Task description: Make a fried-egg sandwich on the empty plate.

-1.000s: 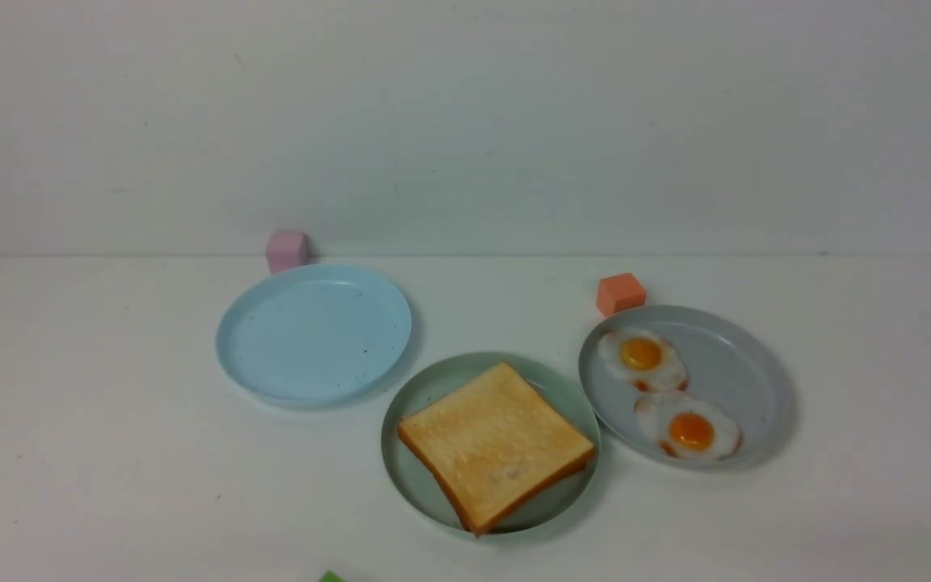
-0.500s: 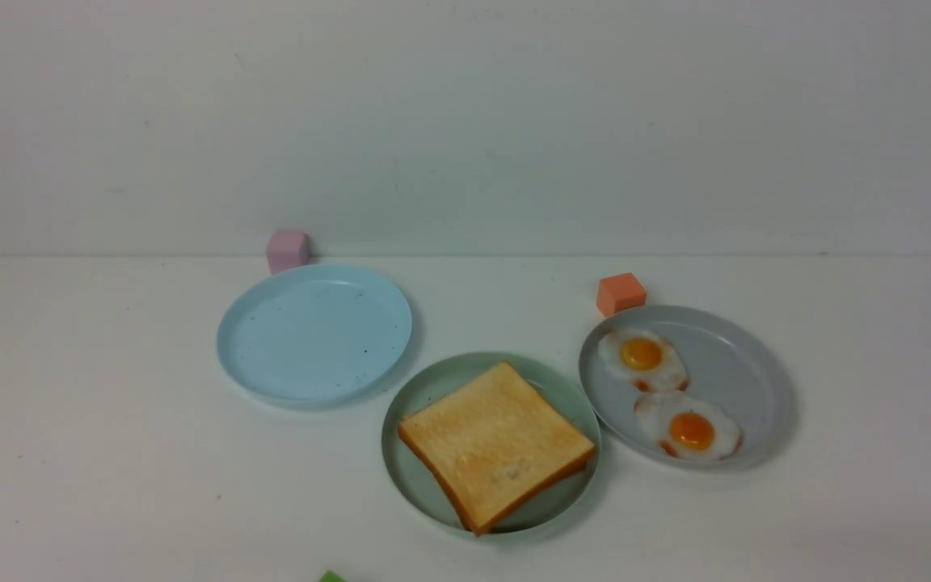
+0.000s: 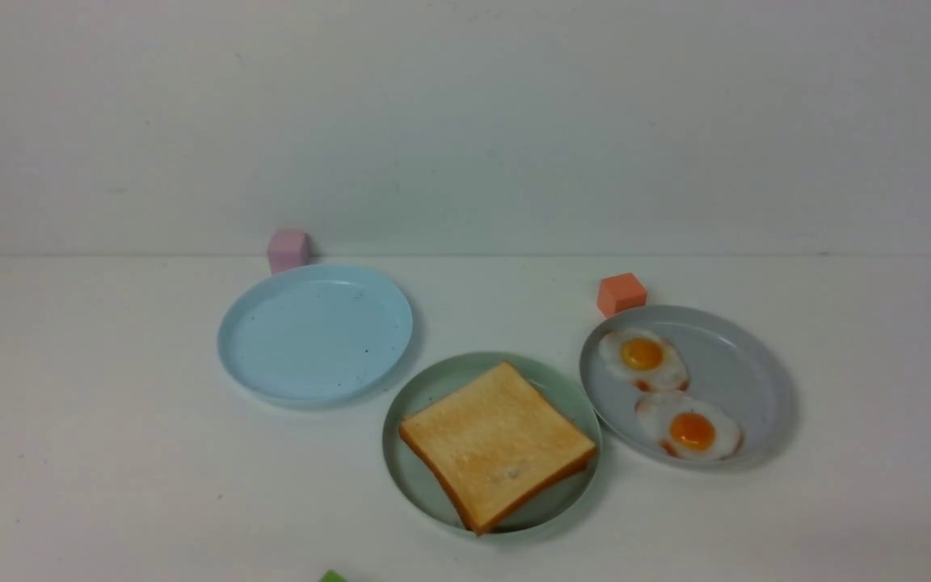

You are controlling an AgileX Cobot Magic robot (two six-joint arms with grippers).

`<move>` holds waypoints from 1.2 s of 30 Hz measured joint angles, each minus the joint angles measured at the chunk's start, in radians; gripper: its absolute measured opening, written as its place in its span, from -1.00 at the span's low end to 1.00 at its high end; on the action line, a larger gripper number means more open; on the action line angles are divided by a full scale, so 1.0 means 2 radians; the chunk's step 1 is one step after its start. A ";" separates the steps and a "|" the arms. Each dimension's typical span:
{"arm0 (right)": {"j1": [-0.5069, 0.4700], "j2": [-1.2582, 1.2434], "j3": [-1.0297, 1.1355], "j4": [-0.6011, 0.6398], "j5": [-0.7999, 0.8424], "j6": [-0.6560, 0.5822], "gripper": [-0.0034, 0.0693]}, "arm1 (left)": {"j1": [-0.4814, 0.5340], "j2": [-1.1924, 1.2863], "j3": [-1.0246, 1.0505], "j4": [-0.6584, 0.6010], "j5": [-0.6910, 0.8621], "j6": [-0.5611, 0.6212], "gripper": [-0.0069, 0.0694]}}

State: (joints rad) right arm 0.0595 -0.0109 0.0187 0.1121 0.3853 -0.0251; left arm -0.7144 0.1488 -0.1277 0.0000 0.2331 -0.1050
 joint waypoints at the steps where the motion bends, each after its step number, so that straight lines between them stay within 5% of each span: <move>1: 0.000 0.000 0.000 0.000 0.000 0.000 -0.88 | 0.009 0.000 0.000 0.006 -0.005 -0.012 -0.85; 5: 0.000 0.000 0.000 0.000 0.000 0.000 -0.87 | 0.117 -0.027 0.007 0.025 -0.019 -0.067 -0.85; 13: 0.000 0.000 0.000 0.000 0.000 0.000 -0.84 | 0.316 -0.080 0.074 -0.015 0.009 -0.081 -0.85; 18: 0.000 0.000 0.000 0.000 0.000 0.000 -0.82 | 0.333 -0.080 0.079 -0.024 0.074 -0.080 -0.85; 36: 0.000 0.000 0.000 0.001 0.000 0.000 -0.77 | 0.333 -0.080 0.079 -0.026 0.077 -0.082 -0.85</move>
State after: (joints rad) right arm 0.0595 -0.0109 0.0187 0.1133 0.3858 -0.0251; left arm -0.0484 -0.0106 0.0312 -0.0514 0.3864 -0.2698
